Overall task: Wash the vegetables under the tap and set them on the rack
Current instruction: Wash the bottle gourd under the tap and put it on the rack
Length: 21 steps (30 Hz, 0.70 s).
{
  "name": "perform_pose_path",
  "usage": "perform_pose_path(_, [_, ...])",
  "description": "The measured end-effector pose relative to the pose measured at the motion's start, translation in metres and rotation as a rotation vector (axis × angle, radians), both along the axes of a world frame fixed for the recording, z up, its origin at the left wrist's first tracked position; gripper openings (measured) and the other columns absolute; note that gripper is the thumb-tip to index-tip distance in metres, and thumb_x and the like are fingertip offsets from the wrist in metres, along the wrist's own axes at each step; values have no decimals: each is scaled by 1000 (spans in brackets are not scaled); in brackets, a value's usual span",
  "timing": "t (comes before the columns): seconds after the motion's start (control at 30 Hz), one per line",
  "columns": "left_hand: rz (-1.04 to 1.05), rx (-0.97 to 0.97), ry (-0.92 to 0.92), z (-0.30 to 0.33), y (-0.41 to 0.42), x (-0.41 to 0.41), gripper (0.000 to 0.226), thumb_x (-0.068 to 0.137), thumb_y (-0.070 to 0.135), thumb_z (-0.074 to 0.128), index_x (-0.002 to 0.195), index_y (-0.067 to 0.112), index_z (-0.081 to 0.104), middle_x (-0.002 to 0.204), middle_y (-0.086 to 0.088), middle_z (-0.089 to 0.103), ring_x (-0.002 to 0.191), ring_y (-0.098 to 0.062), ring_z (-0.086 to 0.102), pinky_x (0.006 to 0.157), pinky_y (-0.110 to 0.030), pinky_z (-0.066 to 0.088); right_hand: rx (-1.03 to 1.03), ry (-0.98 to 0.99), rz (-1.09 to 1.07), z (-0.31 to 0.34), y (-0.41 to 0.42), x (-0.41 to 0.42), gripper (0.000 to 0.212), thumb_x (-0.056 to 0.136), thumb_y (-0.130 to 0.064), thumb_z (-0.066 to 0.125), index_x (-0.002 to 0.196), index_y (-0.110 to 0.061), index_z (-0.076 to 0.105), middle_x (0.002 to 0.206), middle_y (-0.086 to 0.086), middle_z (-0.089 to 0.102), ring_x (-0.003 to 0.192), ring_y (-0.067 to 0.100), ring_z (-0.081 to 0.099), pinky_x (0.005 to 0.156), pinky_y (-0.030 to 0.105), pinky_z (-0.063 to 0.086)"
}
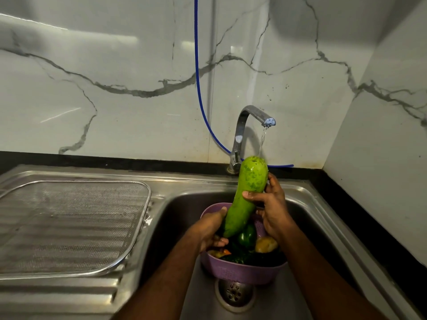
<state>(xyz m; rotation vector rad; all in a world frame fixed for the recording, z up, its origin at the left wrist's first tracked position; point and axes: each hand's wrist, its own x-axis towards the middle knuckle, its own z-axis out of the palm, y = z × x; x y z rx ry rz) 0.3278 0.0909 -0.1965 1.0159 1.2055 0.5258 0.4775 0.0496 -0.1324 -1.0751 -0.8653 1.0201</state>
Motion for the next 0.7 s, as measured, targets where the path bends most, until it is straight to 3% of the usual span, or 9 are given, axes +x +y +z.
perform_pose_path(0.1, [-5,-3,10,-4,2,0,53,99,59,41,117,15,64,101,-14,69,60,-20,58,58,-26,49,-1,-7,7,-1,1,1,72,71,13,77,125,-31,59,115,1,73,105,28,70,67,39,59])
perform_pose_path(0.2, [-9,-12,8,-7,3,0,57,97,63,41,119,15,64,103,-15,69,60,-20,58,59,-26,49,4,-24,8,-3,3,2,74,70,14,77,128,-30,59,117,1,72,107,28,69,76,47,61])
perform_pose_path(0.3, [-35,10,12,-2,0,-1,54,96,68,37,116,25,63,97,-12,69,57,-19,58,54,-25,49,18,-20,13,-4,6,2,74,70,12,79,125,-33,59,121,3,70,109,28,69,82,51,62])
perform_pose_path(0.4, [-171,20,26,0,-5,-3,83,78,89,39,104,17,70,69,-8,63,48,-17,54,47,-24,47,30,20,-3,-5,11,0,75,73,7,82,131,-30,55,124,6,67,109,27,69,82,46,62])
perform_pose_path(0.47, [-276,60,0,-3,-7,-1,90,60,97,50,98,19,74,75,-12,64,54,-20,57,56,-30,48,30,94,-33,-4,14,-1,75,73,-1,83,137,-23,51,122,8,68,102,24,70,77,40,61])
perform_pose_path(0.53, [-323,158,-40,-6,-9,1,87,55,91,66,109,23,71,101,-15,74,80,-37,69,73,-47,53,38,171,-63,-3,17,3,79,68,-12,86,139,-18,51,122,11,69,96,21,72,71,37,61])
perform_pose_path(0.6, [-314,250,-90,-5,-11,2,79,63,74,77,119,21,66,113,-16,73,107,-46,67,85,-60,51,37,220,-77,-4,18,10,85,63,-18,87,140,-17,51,123,12,70,97,22,72,70,37,61])
perform_pose_path(0.7, [-274,318,-170,-1,-15,5,62,75,51,78,122,13,65,115,-17,73,112,-39,67,100,-60,50,-10,148,-92,-11,19,14,92,59,-21,92,141,-26,51,121,6,71,105,26,71,80,43,62])
